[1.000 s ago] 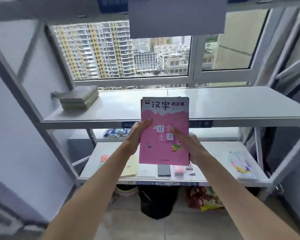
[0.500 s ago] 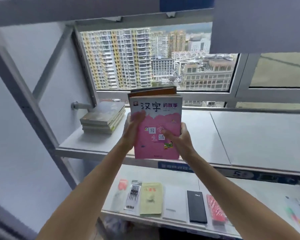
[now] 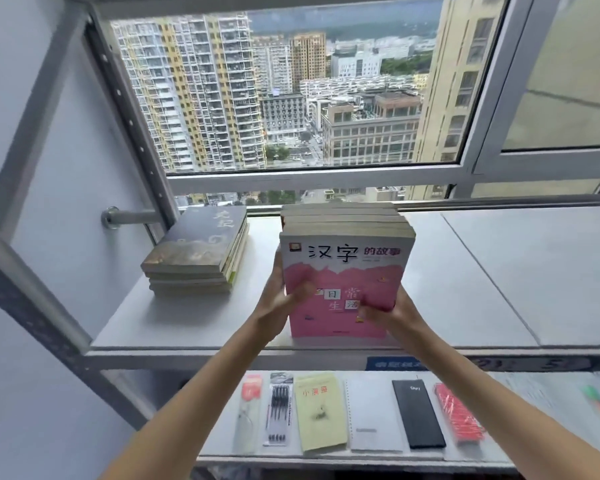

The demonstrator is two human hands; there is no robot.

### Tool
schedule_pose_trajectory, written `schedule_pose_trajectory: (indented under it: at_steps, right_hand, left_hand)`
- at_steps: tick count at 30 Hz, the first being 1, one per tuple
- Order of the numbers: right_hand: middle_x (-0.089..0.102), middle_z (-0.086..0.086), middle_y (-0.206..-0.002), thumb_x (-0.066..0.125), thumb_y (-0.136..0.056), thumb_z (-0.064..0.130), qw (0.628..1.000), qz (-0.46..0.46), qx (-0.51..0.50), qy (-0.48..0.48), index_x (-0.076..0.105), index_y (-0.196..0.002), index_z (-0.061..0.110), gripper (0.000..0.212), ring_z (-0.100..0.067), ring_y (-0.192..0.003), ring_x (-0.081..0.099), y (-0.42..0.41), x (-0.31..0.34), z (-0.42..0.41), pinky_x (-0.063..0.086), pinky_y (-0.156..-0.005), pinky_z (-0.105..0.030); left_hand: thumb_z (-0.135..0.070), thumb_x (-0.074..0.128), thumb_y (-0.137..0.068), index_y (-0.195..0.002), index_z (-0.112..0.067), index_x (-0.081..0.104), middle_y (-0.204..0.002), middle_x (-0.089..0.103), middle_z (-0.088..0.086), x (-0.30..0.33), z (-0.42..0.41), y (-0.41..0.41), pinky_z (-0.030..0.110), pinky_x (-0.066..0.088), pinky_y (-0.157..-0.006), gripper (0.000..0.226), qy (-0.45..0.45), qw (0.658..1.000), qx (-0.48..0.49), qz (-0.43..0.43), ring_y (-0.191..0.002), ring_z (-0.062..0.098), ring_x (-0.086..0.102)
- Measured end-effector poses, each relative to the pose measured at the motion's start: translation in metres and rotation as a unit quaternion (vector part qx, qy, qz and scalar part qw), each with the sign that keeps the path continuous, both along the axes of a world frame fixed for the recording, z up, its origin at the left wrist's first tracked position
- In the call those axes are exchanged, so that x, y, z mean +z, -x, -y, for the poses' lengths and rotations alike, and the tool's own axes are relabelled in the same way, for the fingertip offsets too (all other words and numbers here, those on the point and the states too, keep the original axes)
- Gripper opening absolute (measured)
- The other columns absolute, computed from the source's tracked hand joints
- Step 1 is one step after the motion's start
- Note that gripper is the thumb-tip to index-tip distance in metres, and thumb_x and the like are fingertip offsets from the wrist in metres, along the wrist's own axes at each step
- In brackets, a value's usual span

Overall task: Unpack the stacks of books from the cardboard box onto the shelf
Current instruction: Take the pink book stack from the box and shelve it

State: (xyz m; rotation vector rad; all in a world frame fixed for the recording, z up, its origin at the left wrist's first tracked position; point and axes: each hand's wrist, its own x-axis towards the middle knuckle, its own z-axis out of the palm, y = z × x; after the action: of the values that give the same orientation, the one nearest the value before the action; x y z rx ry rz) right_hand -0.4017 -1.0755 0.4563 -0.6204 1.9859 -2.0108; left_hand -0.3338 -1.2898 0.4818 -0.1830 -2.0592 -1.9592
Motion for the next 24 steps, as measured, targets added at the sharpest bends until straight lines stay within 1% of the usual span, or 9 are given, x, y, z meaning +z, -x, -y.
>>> schedule_pose_trajectory:
  at_steps: [3,5,8,11,14,17,19,22,24]
  right_hand:
    - [0.066,-0.001,-0.090,0.080,-0.046,0.020,0.999,-0.015,0.018,-0.021,0.046,-0.120,-0.009,0.087,-0.001,-0.077,0.067,-0.001,-0.002,-0.002,0.052,-0.060,-0.017]
    - [0.069,-0.003,-0.095,0.082,-0.045,0.020,0.999,-0.020,0.023,-0.023,0.049,-0.122,-0.007,0.087,-0.003,-0.082,0.069,-0.002,-0.002,0.000,0.053,-0.063,-0.017]
    - [0.071,-0.008,-0.102,0.085,-0.052,0.012,0.999,-0.026,0.009,-0.026,0.050,-0.123,-0.006,0.081,-0.015,-0.092,0.069,-0.001,-0.003,0.003,0.054,-0.069,-0.024]
    - [0.067,-0.018,-0.108,0.082,-0.055,0.006,0.999,-0.028,-0.001,-0.021,0.047,-0.125,-0.007,0.079,-0.024,-0.096,0.068,0.000,-0.001,0.009,0.055,-0.071,-0.029]
    - [0.067,-0.013,-0.098,0.080,-0.059,0.003,1.000,-0.024,0.003,-0.008,0.047,-0.122,-0.009,0.072,-0.017,-0.082,0.069,0.001,0.007,0.018,0.056,-0.059,-0.028]
    - [0.059,-0.021,-0.117,0.084,-0.063,0.015,1.000,0.016,-0.004,-0.006,0.055,-0.123,0.005,0.067,-0.032,-0.101,0.066,0.010,0.029,0.039,0.058,-0.068,-0.037]
    - [0.066,-0.019,-0.116,0.084,-0.066,0.022,0.997,0.069,-0.005,-0.020,0.062,-0.121,0.009,0.061,-0.034,-0.101,0.069,0.027,0.049,0.059,0.059,-0.075,-0.042]
    - [0.074,-0.015,-0.103,0.078,-0.077,0.021,0.975,0.221,0.001,-0.006,0.066,-0.115,0.005,0.043,-0.030,-0.084,0.072,0.052,0.078,0.090,0.059,-0.081,-0.046]
    - [0.075,-0.011,-0.083,0.072,-0.083,0.023,0.962,0.274,0.004,-0.022,0.068,-0.098,0.009,0.021,-0.024,-0.066,0.072,0.066,0.085,0.108,0.062,-0.070,-0.041]
  left_hand:
    - [-0.065,0.080,-0.056,-0.120,0.036,0.017,-0.079,0.069,-0.019,-0.007,-0.003,0.001,0.012,0.049,-0.067,0.135,-0.005,1.000,-0.018,-0.009,-0.077,-0.002,0.065]
    - [-0.066,0.083,-0.050,-0.129,0.030,0.019,-0.080,0.070,-0.018,-0.010,-0.008,0.000,0.017,0.052,-0.069,0.139,-0.029,1.000,0.000,0.000,-0.078,0.000,0.067]
    - [-0.065,0.082,-0.052,-0.129,0.007,0.048,-0.078,0.072,-0.017,-0.008,-0.014,0.002,0.025,0.054,-0.070,0.111,-0.051,0.999,0.010,0.017,-0.077,0.003,0.068]
    - [-0.060,0.085,-0.053,-0.128,0.013,0.037,-0.081,0.073,-0.013,-0.004,-0.015,0.004,0.026,0.056,-0.070,0.115,-0.086,0.996,0.017,0.020,-0.079,0.007,0.069]
    - [-0.049,0.083,-0.057,-0.122,0.004,0.043,-0.082,0.071,-0.010,0.000,-0.006,0.010,0.031,0.056,-0.069,0.093,-0.074,0.997,0.031,0.021,-0.079,0.011,0.068]
    - [-0.041,0.075,-0.067,-0.126,0.008,0.045,-0.104,0.063,0.019,0.025,0.014,0.031,0.051,0.056,-0.079,0.082,-0.125,0.990,0.011,0.069,-0.091,0.034,0.063]
    - [-0.043,0.067,-0.080,-0.128,0.007,0.050,-0.112,0.060,0.030,0.046,0.035,0.055,0.061,0.052,-0.086,0.071,-0.150,0.979,-0.025,0.138,-0.095,0.041,0.062]
    - [-0.046,0.055,-0.093,-0.102,-0.008,0.065,-0.079,0.076,0.012,0.076,0.065,0.091,0.040,0.061,-0.059,0.040,-0.132,0.960,-0.021,0.244,-0.066,0.027,0.073]
    - [-0.044,0.055,-0.094,-0.087,-0.014,0.062,-0.059,0.073,0.006,0.084,0.079,0.110,0.033,0.057,-0.044,0.032,-0.109,0.946,0.013,0.306,-0.048,0.021,0.070]
